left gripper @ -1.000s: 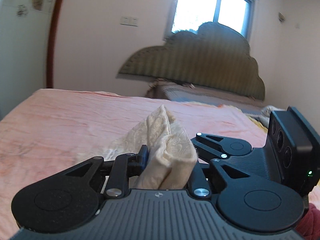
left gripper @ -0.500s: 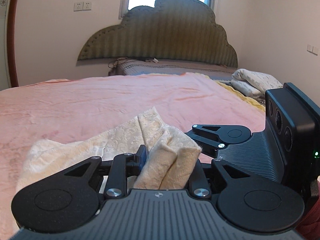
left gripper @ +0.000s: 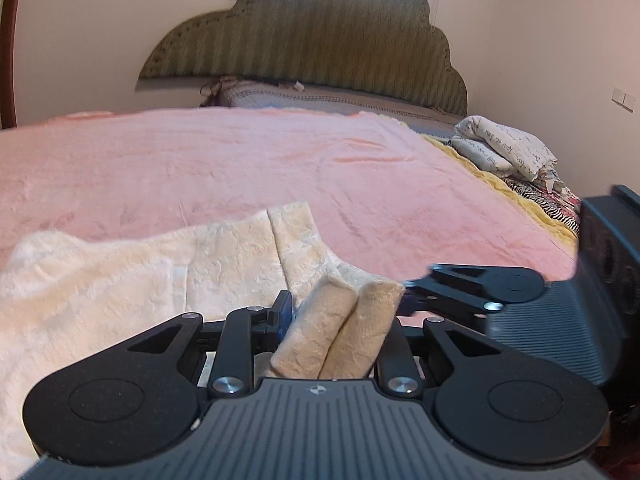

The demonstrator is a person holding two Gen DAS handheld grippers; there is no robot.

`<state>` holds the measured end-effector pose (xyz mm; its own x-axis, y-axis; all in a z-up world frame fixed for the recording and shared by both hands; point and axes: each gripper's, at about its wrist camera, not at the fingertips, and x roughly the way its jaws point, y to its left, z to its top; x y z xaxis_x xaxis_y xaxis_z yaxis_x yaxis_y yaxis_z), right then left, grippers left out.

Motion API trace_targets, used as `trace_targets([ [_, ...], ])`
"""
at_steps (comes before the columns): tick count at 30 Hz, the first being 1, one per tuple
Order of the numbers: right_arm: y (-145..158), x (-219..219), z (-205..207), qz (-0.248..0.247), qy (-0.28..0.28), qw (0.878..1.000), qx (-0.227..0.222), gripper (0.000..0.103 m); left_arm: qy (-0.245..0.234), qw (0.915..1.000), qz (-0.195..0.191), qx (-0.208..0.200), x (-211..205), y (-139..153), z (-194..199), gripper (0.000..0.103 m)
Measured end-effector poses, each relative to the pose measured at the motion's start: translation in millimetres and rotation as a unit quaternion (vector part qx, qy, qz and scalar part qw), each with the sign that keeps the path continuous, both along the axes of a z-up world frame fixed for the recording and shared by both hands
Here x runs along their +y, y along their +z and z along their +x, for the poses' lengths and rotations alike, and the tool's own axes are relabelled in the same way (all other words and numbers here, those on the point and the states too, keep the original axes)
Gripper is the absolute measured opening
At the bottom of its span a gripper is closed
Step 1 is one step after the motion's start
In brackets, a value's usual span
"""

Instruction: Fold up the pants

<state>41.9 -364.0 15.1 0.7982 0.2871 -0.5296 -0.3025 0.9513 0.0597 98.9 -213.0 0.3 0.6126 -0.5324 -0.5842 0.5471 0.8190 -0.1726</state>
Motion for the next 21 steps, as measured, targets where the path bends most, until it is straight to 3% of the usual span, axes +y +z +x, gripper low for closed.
trace_targets([
  [3,-2,-16,-20,-0.006,-0.051,0.998,0.025,0.068,-0.008,1.0000,0.003,-0.005,-2,-6,-2,0.022],
  [5,0,-34,-31,0.014,-0.110,0.993,0.026,0.068,-0.018,0.9997,0.004,-0.014,-7,-8,-4,0.029],
  [9,7,-55,-38,0.034,-0.234,0.972,0.015,0.068,-0.046,0.9988,-0.013,-0.009,-9,-3,-7,0.051],
  [11,9,-58,-40,0.058,-0.261,0.963,-0.002,0.068,-0.064,0.9975,-0.029,-0.008,-3,5,-7,0.052],
  [16,18,-40,-52,0.117,-0.266,0.956,-0.047,0.068,-0.019,0.9980,-0.058,-0.018,42,42,2,0.074],
  [19,22,-32,-63,0.206,-0.214,0.954,-0.049,0.068,0.022,0.9979,-0.061,0.002,78,53,12,0.074],
  [21,19,-30,-66,0.289,-0.156,0.944,-0.035,0.068,0.049,0.9970,-0.059,0.013,99,55,14,0.074],
])
